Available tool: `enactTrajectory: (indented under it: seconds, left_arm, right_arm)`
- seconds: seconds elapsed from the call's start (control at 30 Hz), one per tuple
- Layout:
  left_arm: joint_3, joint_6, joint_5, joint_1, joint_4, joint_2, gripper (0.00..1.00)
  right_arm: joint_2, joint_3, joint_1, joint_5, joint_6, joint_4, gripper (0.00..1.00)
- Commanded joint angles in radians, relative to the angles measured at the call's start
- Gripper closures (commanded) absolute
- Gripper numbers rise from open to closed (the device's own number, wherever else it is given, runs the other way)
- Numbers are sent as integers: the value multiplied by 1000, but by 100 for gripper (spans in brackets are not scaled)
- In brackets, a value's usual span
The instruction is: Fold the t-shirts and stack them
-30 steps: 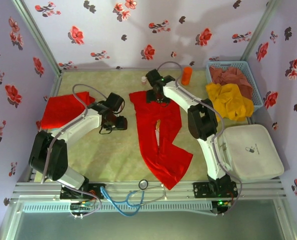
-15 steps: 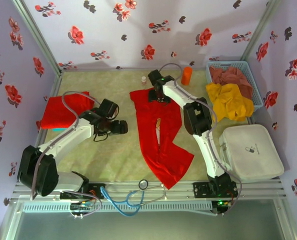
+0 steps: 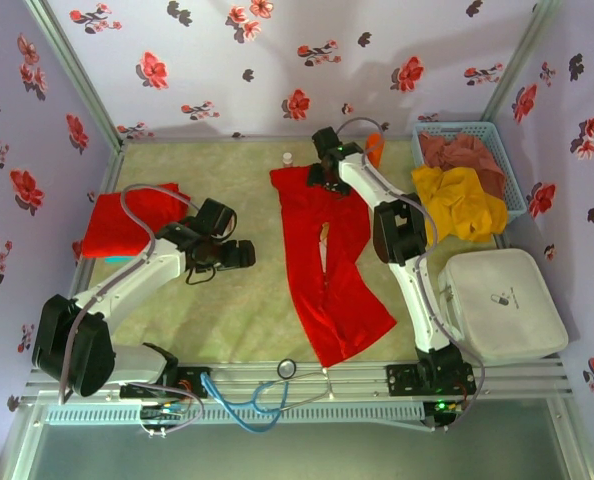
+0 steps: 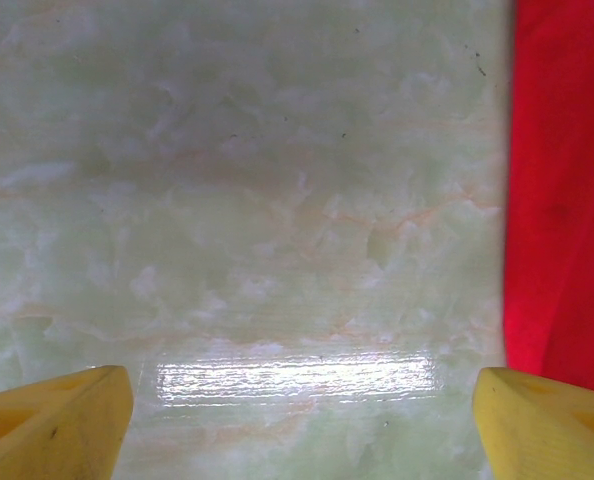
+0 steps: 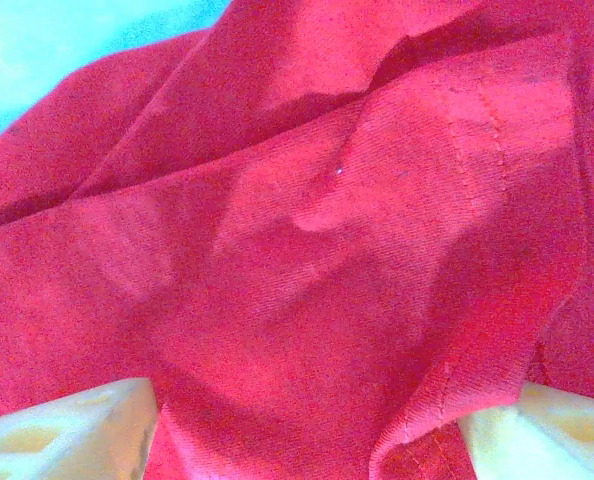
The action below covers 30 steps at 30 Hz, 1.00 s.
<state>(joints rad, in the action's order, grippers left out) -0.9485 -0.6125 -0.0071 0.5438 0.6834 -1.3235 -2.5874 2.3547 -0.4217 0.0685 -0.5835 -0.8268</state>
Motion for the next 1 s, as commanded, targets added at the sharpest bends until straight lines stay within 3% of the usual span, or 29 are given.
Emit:
enactTrajectory:
  seconds: [0.0, 0.27, 0.63, 0.77, 0.97]
  left_arm:
    - [14, -22, 7, 9, -18, -9, 12]
    - [19, -56, 45, 50, -68, -55, 13]
    - [-17, -163, 133, 205, -213, -219, 21]
    - [-20, -207, 173, 261, -252, -261, 28]
    - [34, -285, 178, 346, -296, -257, 27]
  right_arm:
    - [-58, 44, 22, -31, -40, 20, 20]
    - [-97, 65, 51, -82, -76, 98, 20]
    - [-100, 71, 60, -101, -67, 220, 20]
    - [-42, 18, 58, -123, -55, 252, 19]
    - [117, -137, 52, -113, -41, 262, 18]
